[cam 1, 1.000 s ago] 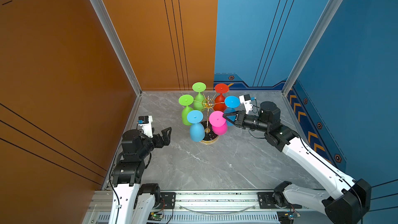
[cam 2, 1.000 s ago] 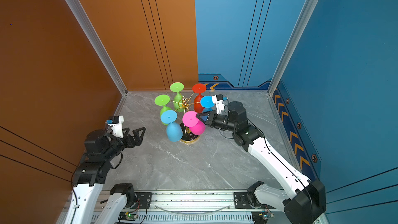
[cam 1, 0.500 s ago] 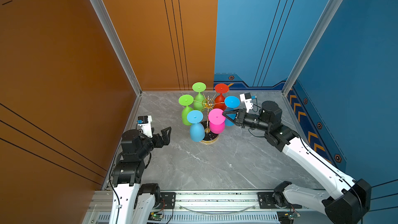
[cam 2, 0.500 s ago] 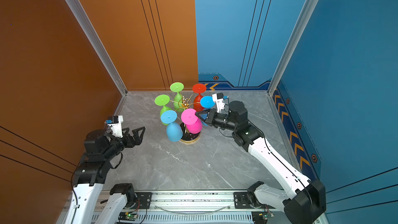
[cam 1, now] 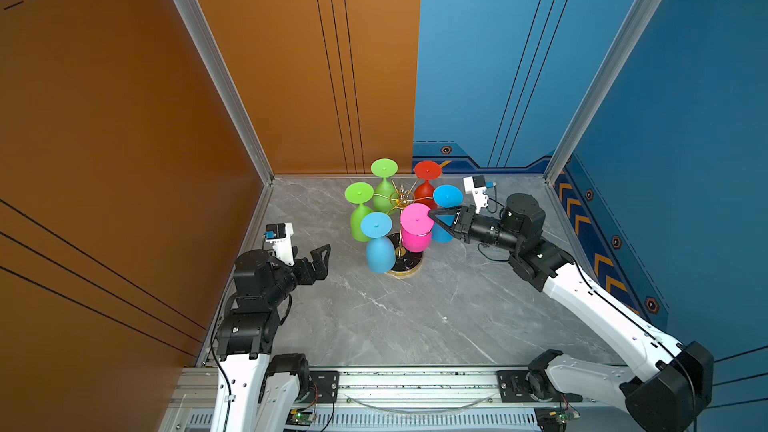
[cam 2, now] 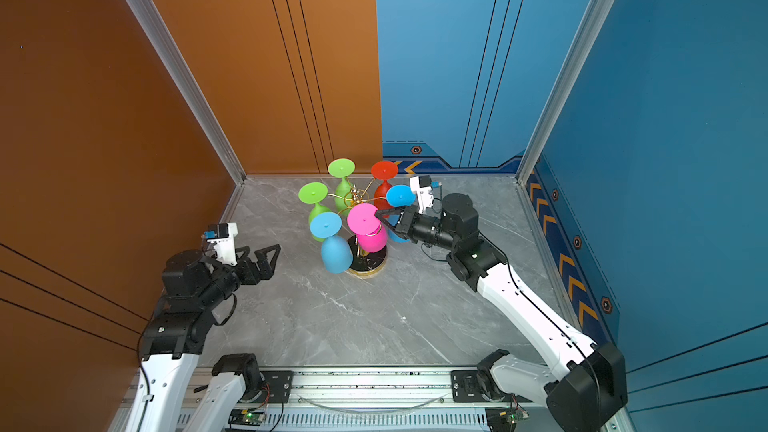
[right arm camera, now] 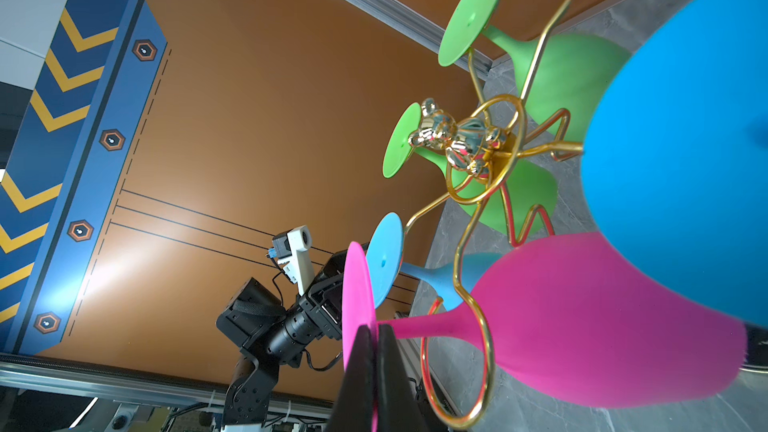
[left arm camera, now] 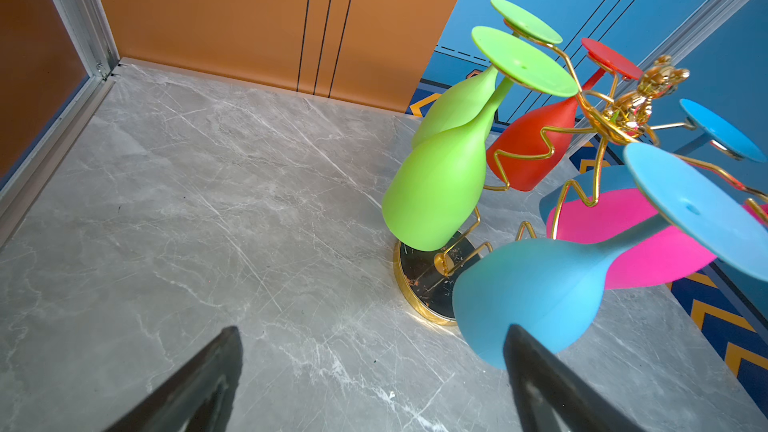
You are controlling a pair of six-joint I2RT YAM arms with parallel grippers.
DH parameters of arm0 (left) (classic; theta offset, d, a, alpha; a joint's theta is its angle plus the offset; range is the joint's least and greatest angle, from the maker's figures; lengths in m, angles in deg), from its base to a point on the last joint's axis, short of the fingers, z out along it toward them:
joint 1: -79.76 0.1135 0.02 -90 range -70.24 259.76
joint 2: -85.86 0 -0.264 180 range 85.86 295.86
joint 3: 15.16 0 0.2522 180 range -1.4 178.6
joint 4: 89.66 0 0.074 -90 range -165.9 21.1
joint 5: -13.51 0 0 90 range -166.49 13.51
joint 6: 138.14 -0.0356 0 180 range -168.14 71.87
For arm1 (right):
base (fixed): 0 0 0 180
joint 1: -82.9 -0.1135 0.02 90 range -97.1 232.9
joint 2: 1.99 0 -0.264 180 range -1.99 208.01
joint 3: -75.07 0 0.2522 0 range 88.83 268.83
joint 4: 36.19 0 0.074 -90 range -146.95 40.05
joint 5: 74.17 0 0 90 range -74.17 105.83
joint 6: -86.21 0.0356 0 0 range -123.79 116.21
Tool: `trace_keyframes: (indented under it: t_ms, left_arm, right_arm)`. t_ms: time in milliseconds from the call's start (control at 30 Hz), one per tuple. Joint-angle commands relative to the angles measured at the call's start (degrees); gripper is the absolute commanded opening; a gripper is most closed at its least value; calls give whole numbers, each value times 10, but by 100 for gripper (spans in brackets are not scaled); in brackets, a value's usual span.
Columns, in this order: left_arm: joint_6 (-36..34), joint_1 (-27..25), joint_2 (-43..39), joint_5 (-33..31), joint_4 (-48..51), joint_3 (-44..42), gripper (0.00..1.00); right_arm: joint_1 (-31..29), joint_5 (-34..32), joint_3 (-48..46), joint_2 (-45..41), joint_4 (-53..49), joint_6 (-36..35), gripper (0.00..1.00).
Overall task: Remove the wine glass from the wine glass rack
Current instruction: 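Close the right gripper on the magenta glass foot and pull it off the rack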
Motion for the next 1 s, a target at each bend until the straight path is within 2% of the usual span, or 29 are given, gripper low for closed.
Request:
trace_keyframes:
  t_ms: [0, 700, 967]
  left_arm:
    - [3, 8, -5, 16, -9, -10, 98]
    - [7, 20, -6, 27, -15, -12, 98]
    - [9, 25, -5, 31, -18, -13, 98]
  right_arm:
    - [3, -9, -3, 7, 33, 10, 0]
    - [7, -21, 25, 41, 39, 8, 0]
    - [-14, -20, 51, 41, -30, -50, 0]
